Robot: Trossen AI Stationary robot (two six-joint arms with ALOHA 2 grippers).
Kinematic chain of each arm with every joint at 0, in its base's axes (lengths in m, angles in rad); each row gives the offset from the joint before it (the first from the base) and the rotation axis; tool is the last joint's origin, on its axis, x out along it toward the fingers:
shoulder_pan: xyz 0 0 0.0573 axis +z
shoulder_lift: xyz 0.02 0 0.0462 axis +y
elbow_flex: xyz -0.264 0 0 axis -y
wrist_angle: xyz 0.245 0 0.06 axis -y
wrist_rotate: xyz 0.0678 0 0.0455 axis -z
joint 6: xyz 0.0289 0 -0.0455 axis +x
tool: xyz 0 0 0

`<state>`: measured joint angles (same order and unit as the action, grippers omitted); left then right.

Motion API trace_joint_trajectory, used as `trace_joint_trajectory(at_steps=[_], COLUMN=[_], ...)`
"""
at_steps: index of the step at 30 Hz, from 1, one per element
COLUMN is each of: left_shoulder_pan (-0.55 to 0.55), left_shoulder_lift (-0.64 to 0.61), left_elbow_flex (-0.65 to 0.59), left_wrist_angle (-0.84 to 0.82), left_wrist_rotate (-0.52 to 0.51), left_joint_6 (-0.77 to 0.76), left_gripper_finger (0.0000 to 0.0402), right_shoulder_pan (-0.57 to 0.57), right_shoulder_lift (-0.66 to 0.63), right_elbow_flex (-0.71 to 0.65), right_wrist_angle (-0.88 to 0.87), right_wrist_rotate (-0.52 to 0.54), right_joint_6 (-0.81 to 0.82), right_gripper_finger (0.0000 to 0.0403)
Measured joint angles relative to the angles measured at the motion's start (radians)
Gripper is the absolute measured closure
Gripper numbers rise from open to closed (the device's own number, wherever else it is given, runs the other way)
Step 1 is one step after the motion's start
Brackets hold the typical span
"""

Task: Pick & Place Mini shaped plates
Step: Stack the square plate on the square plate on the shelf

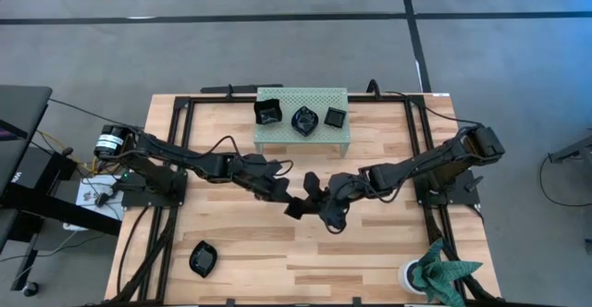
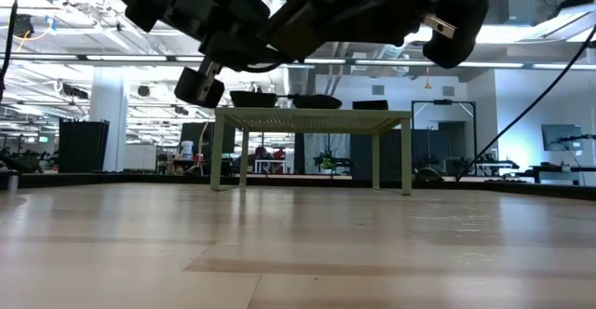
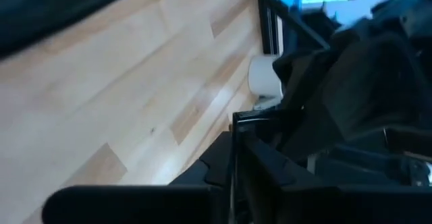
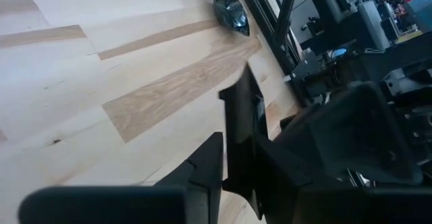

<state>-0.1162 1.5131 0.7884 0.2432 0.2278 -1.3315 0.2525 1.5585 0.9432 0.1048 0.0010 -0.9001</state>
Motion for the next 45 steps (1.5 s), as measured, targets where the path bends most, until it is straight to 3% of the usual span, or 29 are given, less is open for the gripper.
trace_joint_trajectory(at_steps=[11, 22, 26, 31, 33, 35, 42, 45], left_shoulder_pan=[0.000, 0.000, 0.000, 0.000, 0.000, 0.000, 0.000, 0.000], left_shoulder_lift=[0.000, 0.000, 0.000, 0.000, 0.000, 0.000, 0.001, 0.001], left_elbow_flex=[0.000, 0.000, 0.000, 0.000, 0.000, 0.000, 0.000, 0.000], left_wrist_angle=[0.005, 0.005, 0.005, 0.005, 0.005, 0.006, 0.009, 0.009], left_wrist_rotate=[-0.048, -0.090, -0.090, -0.094, -0.097, -0.097, -0.097, -0.097], left_joint_6=[-0.001, 0.078, 0.079, 0.079, 0.079, 0.079, 0.079, 0.079], left_gripper_finger=[0.0307, 0.0278, 0.0277, 0.0279, 0.0279, 0.0279, 0.0279, 0.0279], right_shoulder_pan=[0.000, 0.052, 0.102, 0.140, 0.116, 0.061, -0.224, -0.319], right_shoulder_lift=[0.000, -0.010, -0.075, -0.223, -0.280, -0.328, -0.369, -0.343], right_elbow_flex=[0.000, 0.000, 0.000, -0.001, -0.001, -0.001, 0.000, 0.000], right_wrist_angle=[-0.056, -0.203, -0.287, -0.398, -0.416, -0.415, -0.437, -0.469], right_wrist_rotate=[0.000, 0.030, 0.199, 0.584, 0.699, 0.737, 0.699, 0.622], right_joint_6=[0.013, 0.244, 0.299, 0.315, 0.316, 0.340, 0.519, 0.519], right_gripper_finger=[0.0353, 0.0360, 0.0355, 0.0354, 0.0354, 0.0354, 0.0354, 0.0354])
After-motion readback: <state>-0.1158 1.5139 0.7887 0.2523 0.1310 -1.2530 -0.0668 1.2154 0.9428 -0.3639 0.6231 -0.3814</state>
